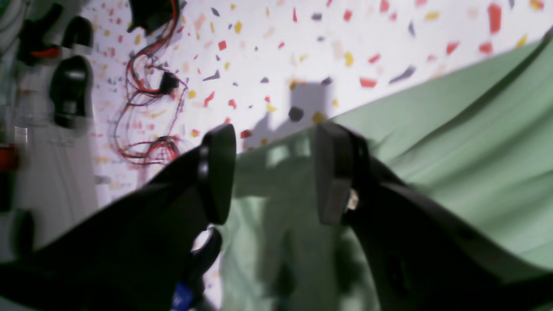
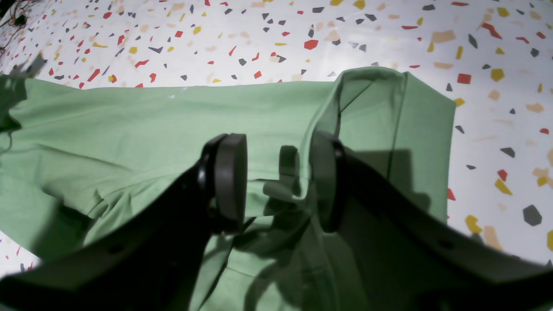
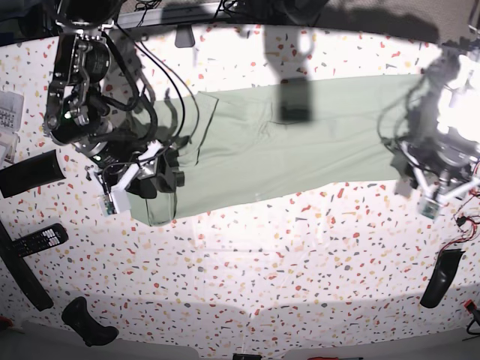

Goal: Fold the T-shirt properly
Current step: 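Release the fold and move both grippers outward to the shirt ends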

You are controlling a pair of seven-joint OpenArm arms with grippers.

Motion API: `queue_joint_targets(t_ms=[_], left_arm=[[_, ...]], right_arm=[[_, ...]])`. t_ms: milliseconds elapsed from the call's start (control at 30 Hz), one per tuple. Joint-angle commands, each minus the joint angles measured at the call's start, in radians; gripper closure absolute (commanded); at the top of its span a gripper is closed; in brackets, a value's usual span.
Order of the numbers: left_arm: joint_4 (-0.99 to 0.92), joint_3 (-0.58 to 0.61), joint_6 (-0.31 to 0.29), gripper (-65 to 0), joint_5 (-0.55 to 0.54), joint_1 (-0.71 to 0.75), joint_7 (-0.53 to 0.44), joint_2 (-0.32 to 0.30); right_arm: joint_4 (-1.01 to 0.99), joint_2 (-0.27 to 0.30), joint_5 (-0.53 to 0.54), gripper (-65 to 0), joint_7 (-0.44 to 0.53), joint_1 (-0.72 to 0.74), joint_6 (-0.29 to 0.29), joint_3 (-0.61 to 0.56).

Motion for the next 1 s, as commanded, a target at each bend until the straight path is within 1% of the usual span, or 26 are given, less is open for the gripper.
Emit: queue_joint_targets(t_ms=[0,67,167,200,233,300,333,367,433,500,633,667,767,867,967], left_arm=[[0.013,-0.049,-0.011,-27.1,-0.031,0.007,-0.035,-0.008],[-0.002,-0.141,-0.045,-27.1,-0.085,0.045,-0.07,0.018],[-0.084,-0.256,-0.055,-27.1,-0.095,0.089,-0.1,0.065],[-0.119,-0.288,-0.064,-27.1,-0.114,0.101,-0.108,0.079],[-0.153,-0.315,-0.096,-27.1,-0.155,0.111,-0.12,0.089],[-0.212,-0.352,-0.203,-27.1,-0.249,0.124,-0.149,0.111],[-0.234,-0.362,-0.253,-27.1,-0.276,0.123,-0.156,0.125],[-0.253,-0.365,-0.279,-27.1,-0.285,0.122,-0.166,0.14],[-0.282,-0.365,-0.286,-27.1,-0.281,0.12,-0.195,0.17],[-0.296,-0.365,-0.286,-27.1,-0.277,0.12,-0.2,0.198],[-0.297,-0.364,-0.299,-27.1,-0.176,0.12,-0.233,0.251],[-0.297,-0.364,-0.307,-27.1,-0.155,0.12,-0.237,0.26],[-0.297,-0.364,-0.325,-27.1,-0.135,0.12,-0.237,0.275],[-0.3,-0.364,-0.332,-27.1,-0.134,0.12,-0.27,0.288],[-0.322,-0.363,-0.333,-27.1,-0.135,0.109,-0.296,0.302]], right_arm=[[0.016,0.008,0.014,-24.6,0.026,0.019,0.012,0.004],[0.016,0.008,0.013,-24.6,0.026,0.019,0.012,0.004],[0.016,0.008,0.014,-24.6,0.027,0.019,0.012,0.004],[0.016,0.008,0.014,-24.6,0.027,0.02,0.012,0.004],[0.016,0.008,0.014,-24.6,0.03,0.02,0.012,0.004],[0.008,0.008,0.015,-24.6,0.048,0.02,0.015,0.003],[-0.006,0.008,0.015,-24.6,0.047,0.023,0.014,0.002],[-0.03,0.008,0.02,-24.6,0.043,0.027,0.014,-0.003],[-0.101,0.008,0.054,-24.6,0.049,0.03,0.02,-0.023],[-0.174,0.008,0.047,-24.6,0.079,0.034,0.032,-0.054],[-0.276,0.008,-0.087,-24.6,0.091,0.075,0.031,-0.097],[-0.294,0.008,-0.103,-24.6,0.09,0.086,0.027,-0.095],[-0.312,0.008,-0.122,-24.6,0.085,0.099,-0.036,-0.07],[-0.312,0.008,-0.143,-24.6,0.053,0.096,-0.042,-0.024],[-0.312,0.009,-0.243,-24.6,0.025,0.09,-0.043,0.014]])
